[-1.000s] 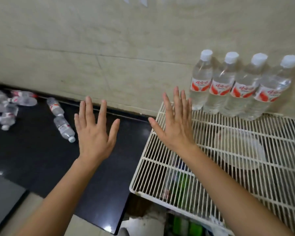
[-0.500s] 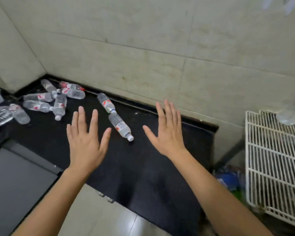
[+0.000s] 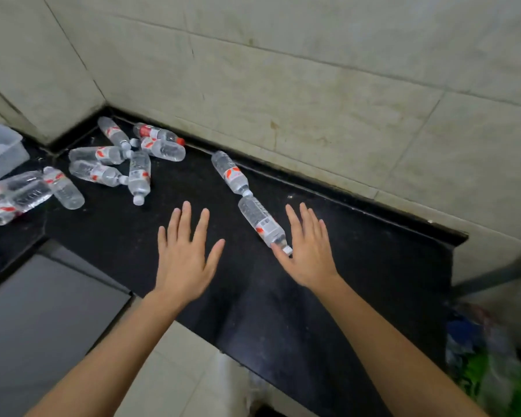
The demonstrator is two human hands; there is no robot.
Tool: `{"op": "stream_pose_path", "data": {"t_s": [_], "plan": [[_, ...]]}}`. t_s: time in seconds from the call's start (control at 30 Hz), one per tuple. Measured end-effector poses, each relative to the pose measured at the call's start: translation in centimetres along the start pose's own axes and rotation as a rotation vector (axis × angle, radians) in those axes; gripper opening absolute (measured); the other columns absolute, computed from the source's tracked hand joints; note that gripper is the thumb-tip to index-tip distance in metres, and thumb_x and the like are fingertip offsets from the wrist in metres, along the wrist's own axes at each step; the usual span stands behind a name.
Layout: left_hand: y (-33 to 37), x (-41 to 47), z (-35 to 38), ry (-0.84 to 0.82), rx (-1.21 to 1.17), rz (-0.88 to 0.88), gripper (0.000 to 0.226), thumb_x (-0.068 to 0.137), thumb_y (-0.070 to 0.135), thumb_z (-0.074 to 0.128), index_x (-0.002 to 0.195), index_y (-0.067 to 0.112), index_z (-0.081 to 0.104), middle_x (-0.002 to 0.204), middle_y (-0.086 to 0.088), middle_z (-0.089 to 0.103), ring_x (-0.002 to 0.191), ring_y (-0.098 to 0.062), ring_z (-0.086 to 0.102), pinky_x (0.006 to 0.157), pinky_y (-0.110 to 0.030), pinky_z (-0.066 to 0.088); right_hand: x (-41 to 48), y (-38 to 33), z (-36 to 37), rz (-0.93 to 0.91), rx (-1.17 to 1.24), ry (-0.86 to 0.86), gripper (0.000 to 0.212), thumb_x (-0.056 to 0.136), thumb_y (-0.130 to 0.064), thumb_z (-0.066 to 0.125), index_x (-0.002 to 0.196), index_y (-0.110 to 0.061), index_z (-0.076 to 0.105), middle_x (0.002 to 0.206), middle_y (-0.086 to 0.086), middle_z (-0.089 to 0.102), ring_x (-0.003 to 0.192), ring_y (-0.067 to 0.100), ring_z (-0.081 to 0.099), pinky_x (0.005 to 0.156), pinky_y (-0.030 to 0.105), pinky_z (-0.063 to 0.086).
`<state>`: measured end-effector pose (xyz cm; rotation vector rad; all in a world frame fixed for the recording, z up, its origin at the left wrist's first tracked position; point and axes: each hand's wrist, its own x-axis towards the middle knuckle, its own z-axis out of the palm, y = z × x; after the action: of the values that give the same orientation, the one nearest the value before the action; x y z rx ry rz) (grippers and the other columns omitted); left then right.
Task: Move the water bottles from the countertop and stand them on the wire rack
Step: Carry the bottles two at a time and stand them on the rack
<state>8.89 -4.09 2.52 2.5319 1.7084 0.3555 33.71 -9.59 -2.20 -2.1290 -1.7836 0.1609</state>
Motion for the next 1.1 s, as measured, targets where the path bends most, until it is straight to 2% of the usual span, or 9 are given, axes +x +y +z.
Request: {"op": "stream_pose_path", "data": {"t_s": [0.13, 0.3, 0.43, 0.57, 0.7, 0.8, 0.87, 0.97, 1.1], "plan": [[-2.9, 3.7, 3.1, -0.190, 0.144, 0.062, 0.075, 0.097, 0.060, 0.022, 0.158, 0.017, 0.033, 0.167, -0.019, 0.020, 0.154, -0.038, 0.019, 0.118, -0.065, 0.025, 3.5, 0.7, 4.5, 0.087, 0.021, -0.133, 0.087, 0.097, -0.057, 0.051, 0.162, -0.018, 0.010, 0.166, 0.020, 0.018, 0.153, 0.038, 0.021, 0.123, 0.053, 0.018], [-5.3, 8.9, 5.9, -0.321, 0.177, 0.056, 0.079, 0.094, 0.062, 0.019, 0.159, 0.018, 0.029, 0.168, -0.017, 0.017, 0.155, -0.037, 0.017, 0.119, -0.062, 0.024, 7.5, 0.8, 9.1, 0.231, 0.085, -0.358, 0.085, 0.100, -0.049, 0.051, 0.162, -0.026, -0.001, 0.164, 0.017, 0.020, 0.143, 0.036, 0.038, 0.113, 0.047, 0.039], [-6.1, 13.7, 8.3, -0.416, 0.217, 0.114, 0.072, 0.101, 0.053, 0.036, 0.161, 0.017, 0.020, 0.170, -0.015, 0.007, 0.157, -0.035, 0.007, 0.122, -0.060, 0.016, 8.7, 0.3, 11.7, 0.295, 0.125, -0.373, 0.057, 0.106, -0.035, 0.048, 0.159, -0.033, 0.027, 0.163, 0.005, 0.028, 0.126, 0.034, 0.053, 0.098, 0.043, 0.052], [-6.0, 19.7, 11.2, -0.504, 0.288, 0.220, 0.079, 0.100, 0.046, 0.049, 0.162, 0.016, 0.010, 0.170, -0.014, -0.001, 0.157, -0.034, 0.000, 0.122, -0.060, 0.011, 9.1, 0.3, 12.1, 0.378, 0.215, -0.341, 0.054, 0.101, -0.031, 0.060, 0.152, -0.034, 0.043, 0.154, 0.000, 0.041, 0.120, 0.031, 0.059, 0.096, 0.041, 0.051], [-5.3, 27.1, 14.0, -0.562, 0.430, 0.354, 0.084, 0.097, 0.032, 0.054, 0.162, 0.014, 0.003, 0.169, -0.015, -0.003, 0.156, -0.034, -0.002, 0.121, -0.064, 0.012, 9.8, 0.2, 11.6, 0.451, 0.303, -0.333, 0.055, 0.098, -0.030, 0.065, 0.150, -0.034, 0.045, 0.150, -0.003, 0.045, 0.124, 0.026, 0.058, 0.101, 0.037, 0.047], [-4.4, 31.9, 15.9, -0.598, 0.499, 0.503, 0.084, 0.095, 0.019, 0.056, 0.162, 0.020, 0.004, 0.170, -0.014, -0.006, 0.157, -0.031, -0.006, 0.121, -0.064, 0.010, 10.3, -0.7, 11.8, 0.573, 0.312, -0.362, 0.071, 0.096, -0.028, 0.067, 0.158, -0.026, 0.031, 0.151, 0.004, 0.045, 0.128, 0.029, 0.055, 0.104, 0.039, 0.046], [-4.0, 34.1, 17.1, -0.633, 0.524, 0.576, 0.082, 0.096, 0.015, 0.057, 0.162, 0.027, 0.009, 0.170, -0.011, 0.000, 0.157, -0.029, -0.001, 0.121, -0.063, 0.014, 11.0, -1.5, 12.4, 0.681, 0.276, -0.383, 0.084, 0.094, -0.023, 0.070, 0.161, -0.021, 0.020, 0.151, 0.008, 0.043, 0.127, 0.031, 0.054, 0.106, 0.041, 0.046], [-4.0, 35.6, 18.1, -0.617, 0.531, 0.650, 0.072, 0.095, 0.018, 0.061, 0.158, 0.027, 0.028, 0.161, -0.013, 0.031, 0.150, -0.033, 0.025, 0.118, -0.059, 0.026, 12.3, -3.1, 13.4, 0.746, 0.052, -0.458, 0.091, 0.091, -0.013, 0.071, 0.161, -0.014, 0.013, 0.151, 0.012, 0.035, 0.125, 0.035, 0.052, 0.104, 0.045, 0.048], [-4.9, 35.5, 17.7, -0.529, 0.547, 0.703, 0.061, 0.089, 0.034, 0.068, 0.146, 0.026, 0.047, 0.137, -0.012, 0.051, 0.129, -0.034, 0.044, 0.105, -0.048, 0.039, 13.7, -4.0, 13.5, 0.838, -0.007, -0.442, 0.080, 0.086, -0.003, 0.071, 0.154, -0.014, 0.030, 0.146, 0.012, 0.036, 0.120, 0.037, 0.054, 0.101, 0.048, 0.050]]}}
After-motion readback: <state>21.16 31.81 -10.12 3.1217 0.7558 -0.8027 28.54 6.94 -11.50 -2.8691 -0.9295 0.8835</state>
